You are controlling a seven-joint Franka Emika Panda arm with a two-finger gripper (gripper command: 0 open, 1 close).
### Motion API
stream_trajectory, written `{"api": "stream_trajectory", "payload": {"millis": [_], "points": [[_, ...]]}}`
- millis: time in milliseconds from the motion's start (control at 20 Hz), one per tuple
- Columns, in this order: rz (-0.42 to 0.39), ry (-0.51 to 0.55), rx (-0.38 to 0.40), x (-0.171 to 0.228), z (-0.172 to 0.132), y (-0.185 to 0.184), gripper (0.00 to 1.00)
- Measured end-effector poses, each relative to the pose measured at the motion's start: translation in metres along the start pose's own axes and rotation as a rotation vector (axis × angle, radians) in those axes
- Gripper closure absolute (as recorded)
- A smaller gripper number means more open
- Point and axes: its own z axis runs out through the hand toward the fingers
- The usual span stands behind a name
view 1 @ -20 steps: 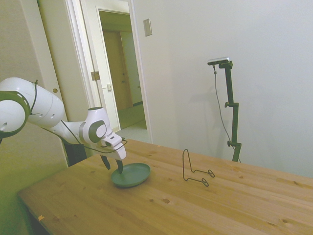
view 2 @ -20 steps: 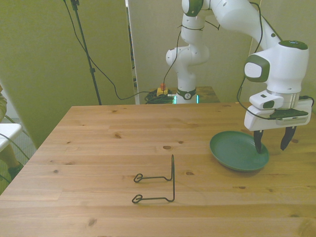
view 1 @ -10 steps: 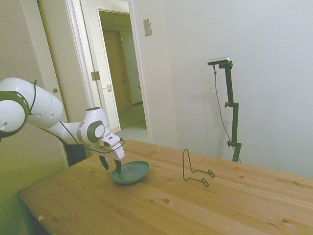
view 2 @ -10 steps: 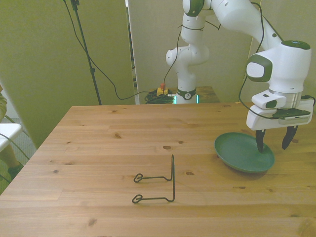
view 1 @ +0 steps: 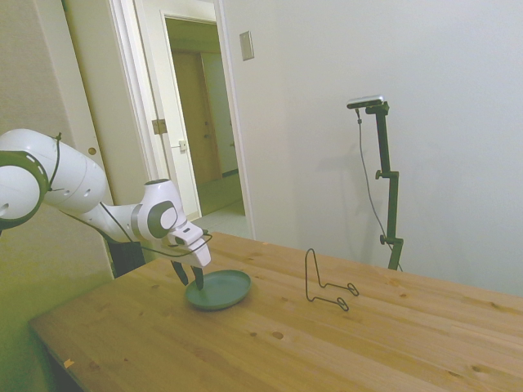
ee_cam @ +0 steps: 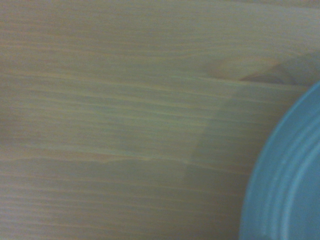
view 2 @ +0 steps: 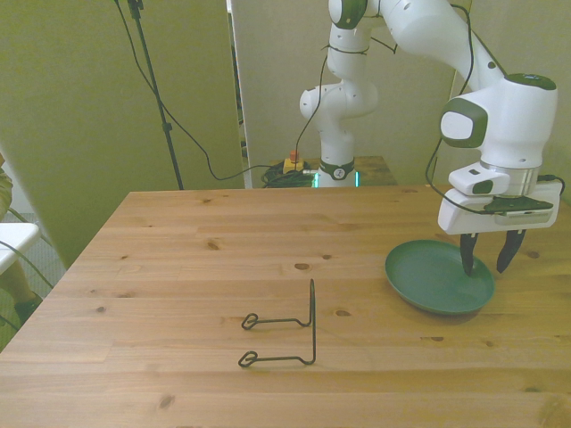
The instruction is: Load the plate
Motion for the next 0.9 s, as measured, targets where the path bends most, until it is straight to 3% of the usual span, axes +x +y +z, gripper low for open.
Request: {"api": "stream_trajectory", "payload": {"millis": [500, 900], "points": [[0.057, 0.023, -0.076, 0.0026, -0.0013, 0.0091, 1.00], [0.064, 0.032, -0.071, 0.0093, -0.0075, 0.0072, 1.00]]}}
